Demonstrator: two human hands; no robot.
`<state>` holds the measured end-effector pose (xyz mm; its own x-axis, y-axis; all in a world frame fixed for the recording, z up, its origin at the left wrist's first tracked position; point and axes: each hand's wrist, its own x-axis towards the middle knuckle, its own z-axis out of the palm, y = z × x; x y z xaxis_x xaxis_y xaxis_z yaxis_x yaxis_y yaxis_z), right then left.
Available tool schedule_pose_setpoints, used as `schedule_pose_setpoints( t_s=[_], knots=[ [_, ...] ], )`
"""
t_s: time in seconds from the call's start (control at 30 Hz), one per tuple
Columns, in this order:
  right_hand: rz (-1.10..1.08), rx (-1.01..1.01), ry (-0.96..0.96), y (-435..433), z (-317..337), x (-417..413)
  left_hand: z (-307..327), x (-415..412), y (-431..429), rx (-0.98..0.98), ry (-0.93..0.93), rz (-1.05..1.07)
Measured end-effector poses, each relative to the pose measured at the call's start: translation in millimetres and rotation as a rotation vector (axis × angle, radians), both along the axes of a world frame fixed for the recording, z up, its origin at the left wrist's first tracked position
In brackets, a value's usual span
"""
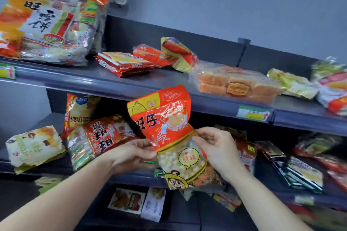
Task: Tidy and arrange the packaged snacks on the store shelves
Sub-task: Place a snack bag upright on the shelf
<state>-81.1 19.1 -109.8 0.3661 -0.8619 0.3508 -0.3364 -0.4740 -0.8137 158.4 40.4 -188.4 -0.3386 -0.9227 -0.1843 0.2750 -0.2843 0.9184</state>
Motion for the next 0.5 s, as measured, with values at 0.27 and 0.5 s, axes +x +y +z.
schedule_pose_setpoints(
  t_s=[0.27, 0.5],
  knots=[
    [-0.307, -0.112, -0.229, -14.5, 42.3, -146.6, 57.9, -161.3, -51.2, -0.122, -0.047, 0.049],
    [-0.476, -0.128, -0.388, -24.7, 75.7, -290.0, 107.0, -318.5, -73.5, -0.336, -0.065, 0.135]
  ],
)
